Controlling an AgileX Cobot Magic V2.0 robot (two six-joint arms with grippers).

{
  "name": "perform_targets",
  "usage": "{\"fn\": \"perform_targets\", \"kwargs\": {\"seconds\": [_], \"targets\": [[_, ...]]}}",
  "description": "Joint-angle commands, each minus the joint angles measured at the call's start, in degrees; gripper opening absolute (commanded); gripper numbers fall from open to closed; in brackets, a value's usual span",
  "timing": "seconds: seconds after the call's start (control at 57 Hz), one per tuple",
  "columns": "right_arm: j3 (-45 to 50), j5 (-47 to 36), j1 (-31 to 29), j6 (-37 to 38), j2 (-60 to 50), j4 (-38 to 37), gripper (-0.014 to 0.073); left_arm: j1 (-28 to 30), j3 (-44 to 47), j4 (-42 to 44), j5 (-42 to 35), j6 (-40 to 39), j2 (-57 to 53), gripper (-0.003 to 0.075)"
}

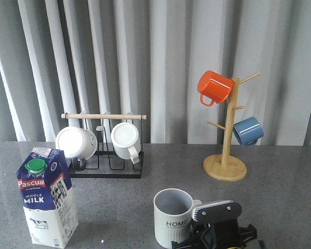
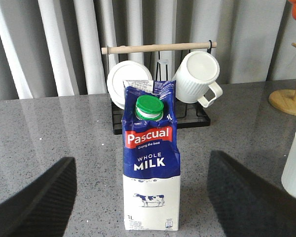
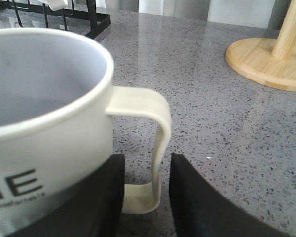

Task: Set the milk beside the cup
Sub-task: 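Grasp the HOME mug and slide it toward the milk carton, then release the HOME mug and lift the right gripper away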

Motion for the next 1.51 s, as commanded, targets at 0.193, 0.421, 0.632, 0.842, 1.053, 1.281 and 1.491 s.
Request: {"fn": "perform_targets", "kwargs": {"seconds": [0.193, 0.421, 0.632, 0.842, 1.053, 1.281, 1.491], "targets": [[-1.0, 1.0, 0.0, -4.7, -6.3, 1.7, 0.0268, -0.3, -1.5, -0.3, -3.5, -0.5, -0.1, 0.0523], [-1.0, 7.8, 0.0, -6.2, -8.5, 2.6, 0.0268, -0.3, -1.5, -0.3, -3.5, -0.5, -0.1, 0.0523], [-1.0, 11.4, 0.0, -8.3, -12.8, 2.6, 0.0265, -0.3, -1.5, -0.3, -3.5, -0.5, -0.1, 0.0523], [-1.0, 16.2, 0.0, -12.2, -18.0, 2.9, 0.0265, -0.3, -1.5, -0.3, -3.7, -0.5, -0.1, 0.0523], [-1.0, 21.7, 0.0, -14.7, -22.0, 3.1, 0.0265, -0.3, -1.5, -0.3, -3.7, -0.5, -0.1, 0.0523], [-1.0, 26.7, 0.0, -16.5, -26.9, 3.1, 0.0265, -0.3, -1.5, -0.3, -3.7, -0.5, -0.1, 0.0523], [-1.0, 28.4, 0.0, -18.1, -34.5, 2.9, 0.0265, -0.3, -1.5, -0.3, -3.3, -0.5, -0.1, 0.0523]]}}
